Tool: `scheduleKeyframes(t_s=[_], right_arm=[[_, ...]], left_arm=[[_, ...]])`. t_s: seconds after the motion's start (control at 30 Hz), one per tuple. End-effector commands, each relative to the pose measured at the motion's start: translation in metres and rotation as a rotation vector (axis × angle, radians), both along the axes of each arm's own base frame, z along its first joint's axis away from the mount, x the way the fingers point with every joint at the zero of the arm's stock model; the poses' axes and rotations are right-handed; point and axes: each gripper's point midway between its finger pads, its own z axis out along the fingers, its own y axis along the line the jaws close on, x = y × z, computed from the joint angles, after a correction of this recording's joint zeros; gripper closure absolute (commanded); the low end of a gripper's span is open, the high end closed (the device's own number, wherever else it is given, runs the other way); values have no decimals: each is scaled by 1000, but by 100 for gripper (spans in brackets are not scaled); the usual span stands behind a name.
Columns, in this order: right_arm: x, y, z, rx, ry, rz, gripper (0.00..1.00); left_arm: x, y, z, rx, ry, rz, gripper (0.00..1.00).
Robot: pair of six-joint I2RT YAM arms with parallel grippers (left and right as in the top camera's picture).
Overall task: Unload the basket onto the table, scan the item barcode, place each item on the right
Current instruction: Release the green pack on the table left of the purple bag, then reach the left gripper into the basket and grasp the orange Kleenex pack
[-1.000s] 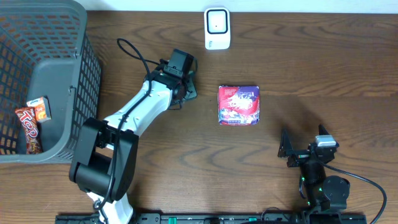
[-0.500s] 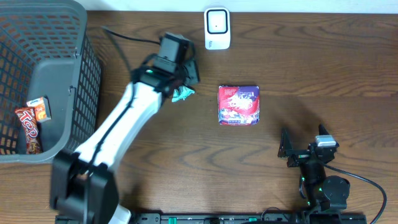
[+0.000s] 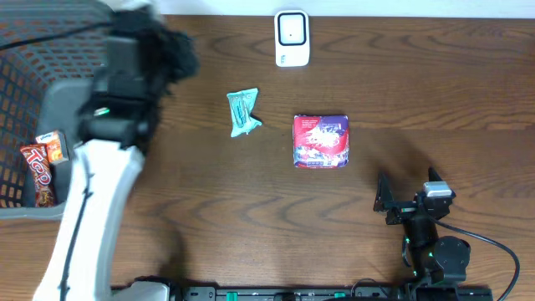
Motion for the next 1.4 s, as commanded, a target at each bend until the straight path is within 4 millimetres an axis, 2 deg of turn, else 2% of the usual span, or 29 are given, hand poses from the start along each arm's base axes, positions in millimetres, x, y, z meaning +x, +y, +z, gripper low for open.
scheduleKeyframes(t_s=[0.0,0.07,0.13,0.33,0.5,0.73,0.87,1.2,1.37], right_arm=[[0,-2,-1,13,3,-12,1],[0,-2,-1,13,3,-12,1],[0,-2,-1,13,3,-12,1],[0,-2,-1,13,3,-12,1],[0,-2,-1,13,3,-12,1],[0,-2,-1,13,3,-12,1],[0,-2,-1,13,3,-12,1],[0,-2,-1,13,3,-12,1],[0,-2,-1,13,3,-12,1]], left_arm=[[-12,61,42,46,-106,178,37],[-19,94,46,60,-114,271,35],[-27,124,43,66,-94,347,31],[-55,192,11,66,42,521,15],[-73,230,-22,50,166,617,6],[-97,273,-80,55,388,755,5],[-108,287,-116,72,531,790,5],[-111,285,-201,84,830,682,5],[-110,286,-232,101,922,625,5]])
